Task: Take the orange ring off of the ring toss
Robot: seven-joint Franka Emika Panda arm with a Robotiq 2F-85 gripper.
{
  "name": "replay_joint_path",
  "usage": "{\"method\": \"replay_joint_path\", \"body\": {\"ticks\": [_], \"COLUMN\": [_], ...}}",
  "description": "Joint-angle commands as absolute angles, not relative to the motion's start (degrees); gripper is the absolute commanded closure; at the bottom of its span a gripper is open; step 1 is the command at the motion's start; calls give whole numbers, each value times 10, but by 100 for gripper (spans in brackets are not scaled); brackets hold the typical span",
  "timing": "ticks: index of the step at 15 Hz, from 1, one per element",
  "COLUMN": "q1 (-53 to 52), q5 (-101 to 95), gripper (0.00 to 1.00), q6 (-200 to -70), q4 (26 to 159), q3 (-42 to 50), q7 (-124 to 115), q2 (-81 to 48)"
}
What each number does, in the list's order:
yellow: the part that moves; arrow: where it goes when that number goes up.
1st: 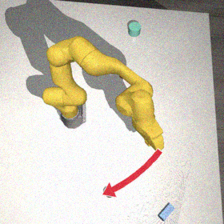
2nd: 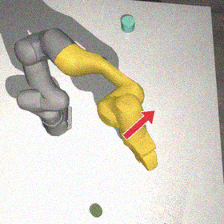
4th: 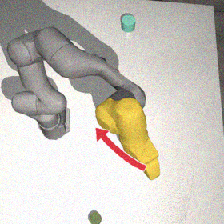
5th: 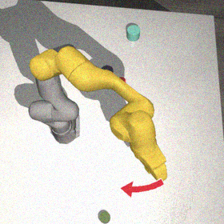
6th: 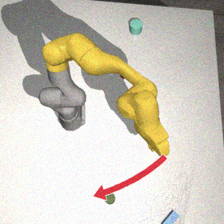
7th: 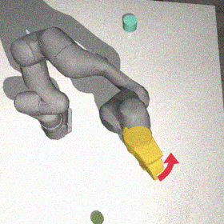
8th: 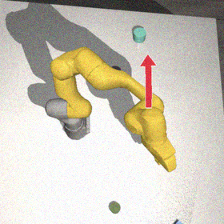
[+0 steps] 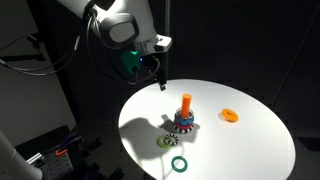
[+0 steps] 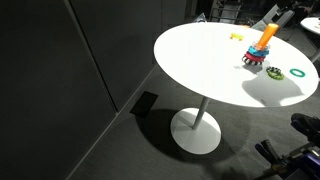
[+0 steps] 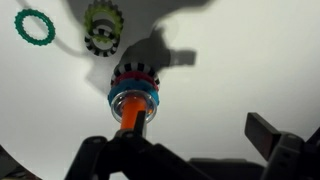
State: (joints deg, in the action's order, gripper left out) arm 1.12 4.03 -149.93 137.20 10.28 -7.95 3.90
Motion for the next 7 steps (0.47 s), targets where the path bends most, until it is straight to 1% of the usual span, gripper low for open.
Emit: {"method": "replay_joint_path", "body": {"ticks": [1, 7], "q1": [36, 44], "q5": [46, 41], "gripper": [0, 0], "q6": [-1429, -1442], "q4": [1351, 1360], "q3": [92, 85], "q7": [-37, -51], "q2": [50, 44]}}
